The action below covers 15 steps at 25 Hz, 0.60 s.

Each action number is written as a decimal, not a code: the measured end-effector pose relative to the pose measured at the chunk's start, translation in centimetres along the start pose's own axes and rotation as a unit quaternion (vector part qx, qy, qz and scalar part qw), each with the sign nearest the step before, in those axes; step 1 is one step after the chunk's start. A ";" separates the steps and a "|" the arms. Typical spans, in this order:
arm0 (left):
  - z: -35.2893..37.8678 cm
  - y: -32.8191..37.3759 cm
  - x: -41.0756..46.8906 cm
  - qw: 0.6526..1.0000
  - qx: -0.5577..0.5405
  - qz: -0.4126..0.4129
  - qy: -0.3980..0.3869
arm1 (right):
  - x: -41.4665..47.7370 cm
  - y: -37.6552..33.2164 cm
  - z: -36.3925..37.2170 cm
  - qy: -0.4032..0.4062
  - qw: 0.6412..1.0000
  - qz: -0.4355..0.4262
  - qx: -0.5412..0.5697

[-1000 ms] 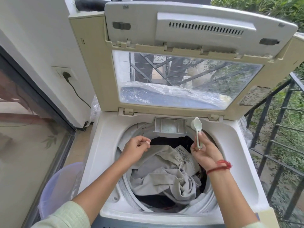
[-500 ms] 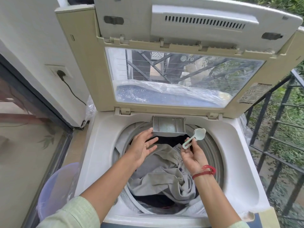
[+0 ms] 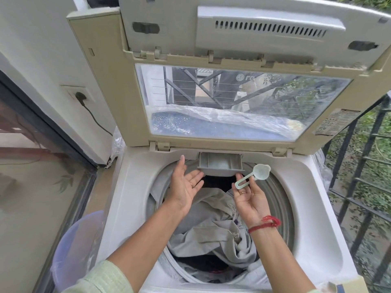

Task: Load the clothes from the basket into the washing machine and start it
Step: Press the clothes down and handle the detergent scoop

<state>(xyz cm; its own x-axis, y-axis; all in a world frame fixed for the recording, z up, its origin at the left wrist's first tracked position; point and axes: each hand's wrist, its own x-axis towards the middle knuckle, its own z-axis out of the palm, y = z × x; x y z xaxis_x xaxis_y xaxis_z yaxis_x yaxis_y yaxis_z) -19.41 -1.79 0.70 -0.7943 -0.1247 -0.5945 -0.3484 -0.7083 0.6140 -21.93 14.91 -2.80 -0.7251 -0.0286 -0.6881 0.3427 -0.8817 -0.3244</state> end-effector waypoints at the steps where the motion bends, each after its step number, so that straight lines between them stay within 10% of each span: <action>1: 0.3 0.1 0.1 1.000 0.022 0.015 -0.010 | 0.3 0.1 0.2 -0.010 1.000 -0.005 -0.007; 15: 3.9 -1.2 2.3 0.995 -0.039 0.005 -0.088 | 4.0 0.6 1.4 -0.098 0.994 -0.045 -0.021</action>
<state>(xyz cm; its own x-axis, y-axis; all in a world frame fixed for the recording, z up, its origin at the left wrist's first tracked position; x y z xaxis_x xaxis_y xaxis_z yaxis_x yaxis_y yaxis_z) -22.75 1.54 0.64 -0.8747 -0.0136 -0.4844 -0.3055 -0.7606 0.5729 -25.46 13.64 -4.82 -0.8547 -0.0460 -0.5172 0.2933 -0.8646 -0.4079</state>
